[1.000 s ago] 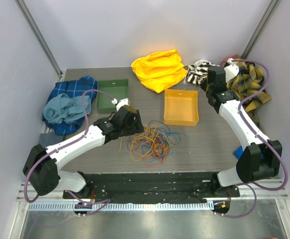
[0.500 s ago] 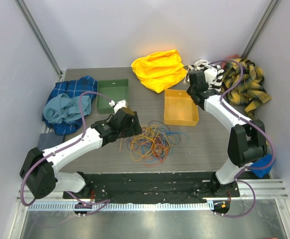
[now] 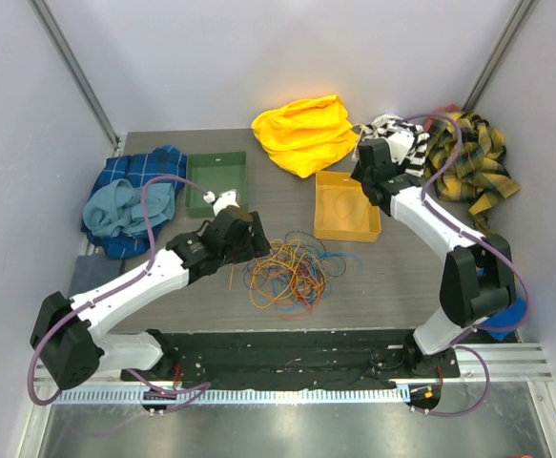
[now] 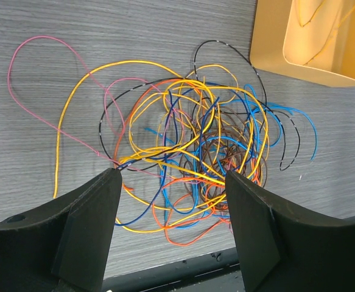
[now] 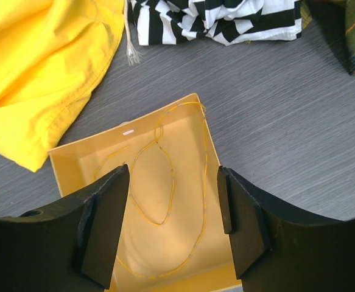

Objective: Untangle the cables

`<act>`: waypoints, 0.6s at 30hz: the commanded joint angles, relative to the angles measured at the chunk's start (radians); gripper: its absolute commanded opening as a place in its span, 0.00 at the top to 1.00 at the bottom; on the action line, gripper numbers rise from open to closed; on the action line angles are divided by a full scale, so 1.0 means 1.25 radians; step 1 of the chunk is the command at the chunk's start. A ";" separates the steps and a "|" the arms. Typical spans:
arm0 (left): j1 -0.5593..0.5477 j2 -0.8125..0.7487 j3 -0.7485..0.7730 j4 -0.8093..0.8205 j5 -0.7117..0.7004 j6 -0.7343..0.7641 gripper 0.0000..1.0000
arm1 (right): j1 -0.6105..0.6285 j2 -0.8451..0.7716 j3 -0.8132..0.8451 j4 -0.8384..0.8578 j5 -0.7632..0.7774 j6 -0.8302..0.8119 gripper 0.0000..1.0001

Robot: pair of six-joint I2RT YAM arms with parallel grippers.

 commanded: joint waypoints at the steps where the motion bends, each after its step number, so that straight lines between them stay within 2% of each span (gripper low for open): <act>1: -0.005 -0.028 0.002 -0.001 -0.025 0.003 0.26 | 0.028 -0.118 -0.006 -0.004 0.039 -0.008 0.34; 6: -0.004 -0.047 0.013 -0.028 -0.064 0.029 0.24 | 0.086 -0.303 -0.192 0.089 -0.076 -0.001 0.36; 9: 0.003 -0.043 0.023 -0.037 -0.059 0.042 0.22 | 0.161 -0.402 -0.270 0.083 -0.124 0.005 0.37; 13: 0.014 -0.008 0.010 -0.037 -0.038 0.036 0.22 | 0.259 -0.502 -0.372 0.065 -0.126 0.048 0.39; 14: 0.016 -0.005 -0.006 -0.030 -0.024 0.033 0.23 | 0.296 -0.542 -0.412 0.064 -0.123 0.068 0.40; 18: 0.016 -0.012 -0.036 0.067 0.075 0.051 0.27 | 0.343 -0.618 -0.479 0.048 -0.117 0.097 0.41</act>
